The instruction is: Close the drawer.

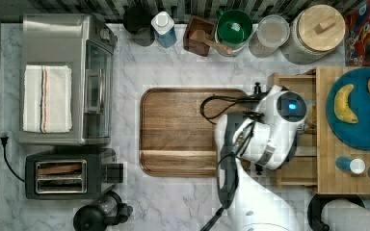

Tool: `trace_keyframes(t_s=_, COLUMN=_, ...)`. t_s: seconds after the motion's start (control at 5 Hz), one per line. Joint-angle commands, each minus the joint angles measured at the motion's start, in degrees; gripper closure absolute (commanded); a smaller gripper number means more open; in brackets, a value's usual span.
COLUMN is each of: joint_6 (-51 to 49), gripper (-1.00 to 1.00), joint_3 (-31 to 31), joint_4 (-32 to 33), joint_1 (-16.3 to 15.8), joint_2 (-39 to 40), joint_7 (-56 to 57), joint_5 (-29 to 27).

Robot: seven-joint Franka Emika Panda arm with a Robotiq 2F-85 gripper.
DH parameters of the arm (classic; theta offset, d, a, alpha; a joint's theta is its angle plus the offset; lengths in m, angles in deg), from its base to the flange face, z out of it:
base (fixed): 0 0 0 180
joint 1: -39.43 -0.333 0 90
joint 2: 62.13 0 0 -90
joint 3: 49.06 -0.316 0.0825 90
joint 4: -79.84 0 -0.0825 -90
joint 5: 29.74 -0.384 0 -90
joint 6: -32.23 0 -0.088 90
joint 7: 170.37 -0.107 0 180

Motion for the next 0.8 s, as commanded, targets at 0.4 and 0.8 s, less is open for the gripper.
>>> trace_keyframes(t_s=0.4, joint_6=9.2, gripper=1.00, joint_3=6.8, joint_4=-9.3, joint_1=12.2, joint_2=1.5, joint_7=5.9, joint_5=-0.3)
trace_keyframes(t_s=0.8, joint_6=8.4, gripper=1.00, joint_3=6.7, joint_4=-12.8, joint_1=13.7, joint_2=3.0, joint_7=5.7, joint_5=2.0)
